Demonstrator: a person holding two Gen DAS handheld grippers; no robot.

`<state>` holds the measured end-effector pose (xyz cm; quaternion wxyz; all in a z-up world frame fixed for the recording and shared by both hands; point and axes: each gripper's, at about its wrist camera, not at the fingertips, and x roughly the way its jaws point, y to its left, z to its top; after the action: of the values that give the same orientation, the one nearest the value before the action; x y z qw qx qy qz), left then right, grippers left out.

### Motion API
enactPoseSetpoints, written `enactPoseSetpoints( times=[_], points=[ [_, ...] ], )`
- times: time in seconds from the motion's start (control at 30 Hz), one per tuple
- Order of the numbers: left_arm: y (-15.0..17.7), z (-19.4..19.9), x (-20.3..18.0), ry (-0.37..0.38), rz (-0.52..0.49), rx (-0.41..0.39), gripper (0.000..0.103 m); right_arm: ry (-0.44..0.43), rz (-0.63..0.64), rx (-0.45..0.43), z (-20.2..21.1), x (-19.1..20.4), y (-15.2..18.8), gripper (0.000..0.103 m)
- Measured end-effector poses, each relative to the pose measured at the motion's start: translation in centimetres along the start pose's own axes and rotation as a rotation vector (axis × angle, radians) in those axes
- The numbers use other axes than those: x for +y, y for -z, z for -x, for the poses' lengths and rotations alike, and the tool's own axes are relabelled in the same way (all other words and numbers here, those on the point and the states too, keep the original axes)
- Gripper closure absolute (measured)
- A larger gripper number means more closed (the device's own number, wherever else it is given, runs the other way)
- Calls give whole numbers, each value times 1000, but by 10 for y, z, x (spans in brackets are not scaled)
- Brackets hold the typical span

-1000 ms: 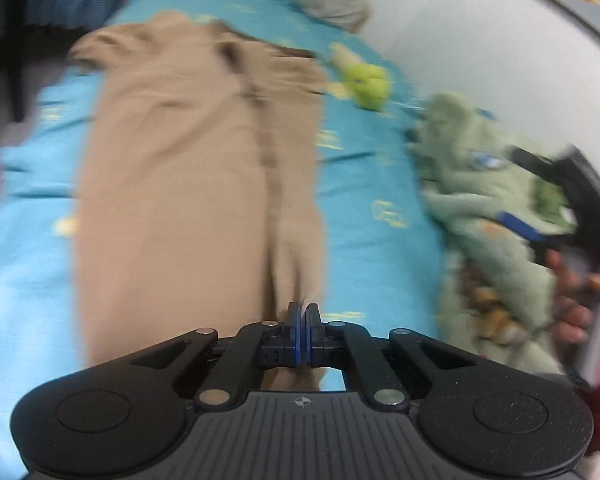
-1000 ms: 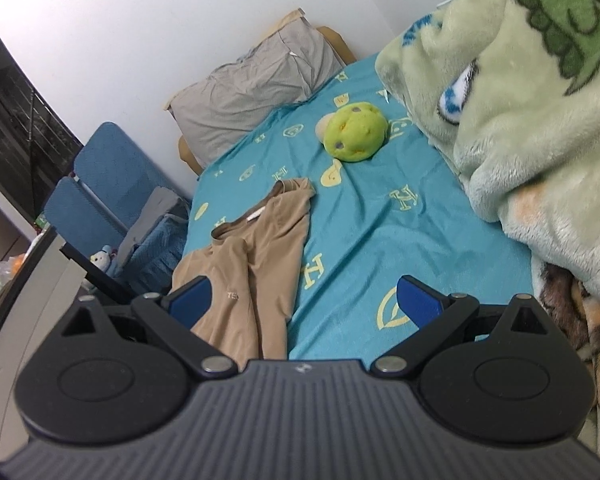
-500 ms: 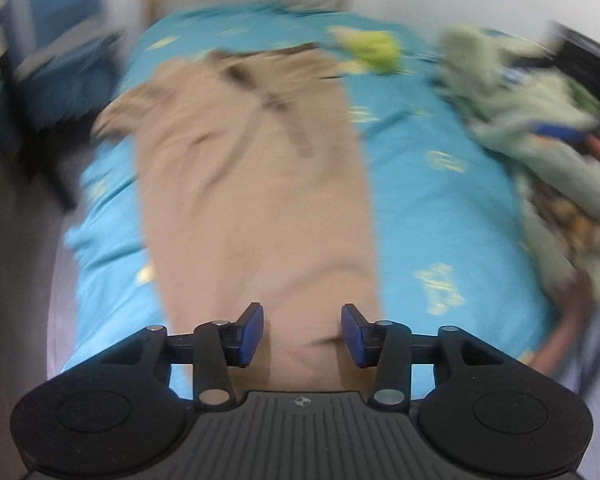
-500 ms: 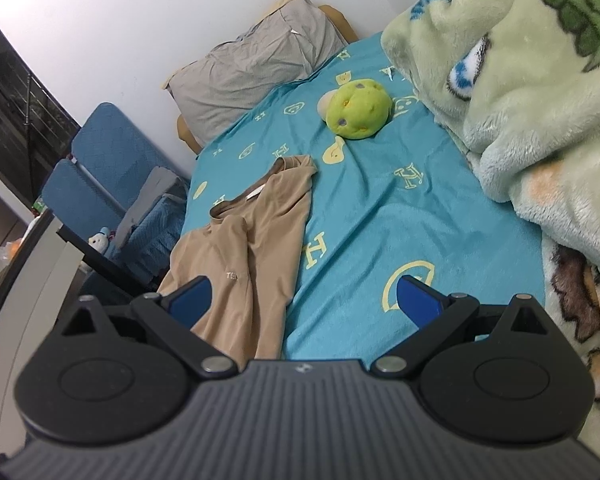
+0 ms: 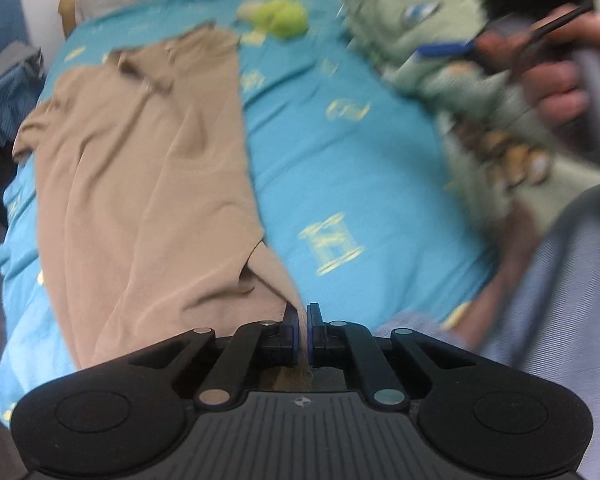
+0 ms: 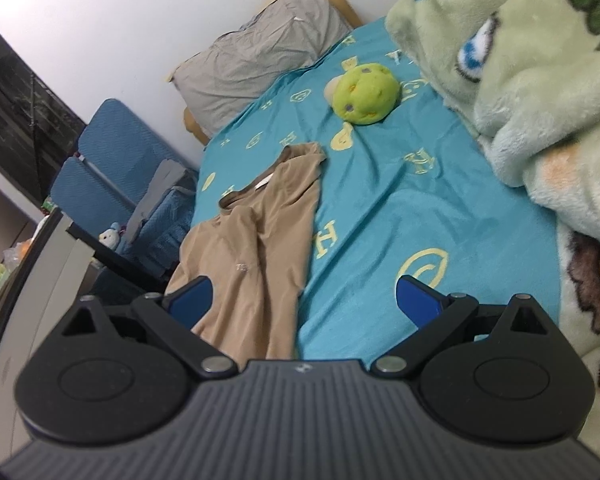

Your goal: Fold clothes

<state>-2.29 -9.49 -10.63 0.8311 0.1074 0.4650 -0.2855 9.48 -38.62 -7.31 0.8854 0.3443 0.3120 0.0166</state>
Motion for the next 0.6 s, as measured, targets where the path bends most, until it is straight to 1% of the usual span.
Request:
enactPoseSetpoints(
  times=[0.07,0.13,0.2,0.27,0.33,0.37,0.43,0.5,0.57,0.6],
  points=[
    [3,4,-9,38,16,-8,98,-13,17,1,-1,5,0,3],
    [7,-1,-16,60,30,8,96,-18,29,2,0,7,1,3],
    [13,-7,-20,83,18,25,96,-20,37,4,0,9,1,3],
    [18,-10,-19,164,37,47,95,-17,35,8,1,8,2,3],
    [20,-5,-20,183,24,33,83,-13,21,11,1,5,2,3],
    [23,-6,-18,164,15,18,79,-11,12,13,2,3,2,3],
    [23,-1,-10,114,28,-3,65,-12,-5,14,1,1,2,3],
    [19,2,4,66,58,-30,58,-9,-9,16,0,0,2,3],
    [15,4,14,-2,53,-58,58,-7,-8,20,-1,0,3,3],
    [12,1,17,-29,42,-58,58,-9,-9,22,-1,1,3,3]
  ],
)
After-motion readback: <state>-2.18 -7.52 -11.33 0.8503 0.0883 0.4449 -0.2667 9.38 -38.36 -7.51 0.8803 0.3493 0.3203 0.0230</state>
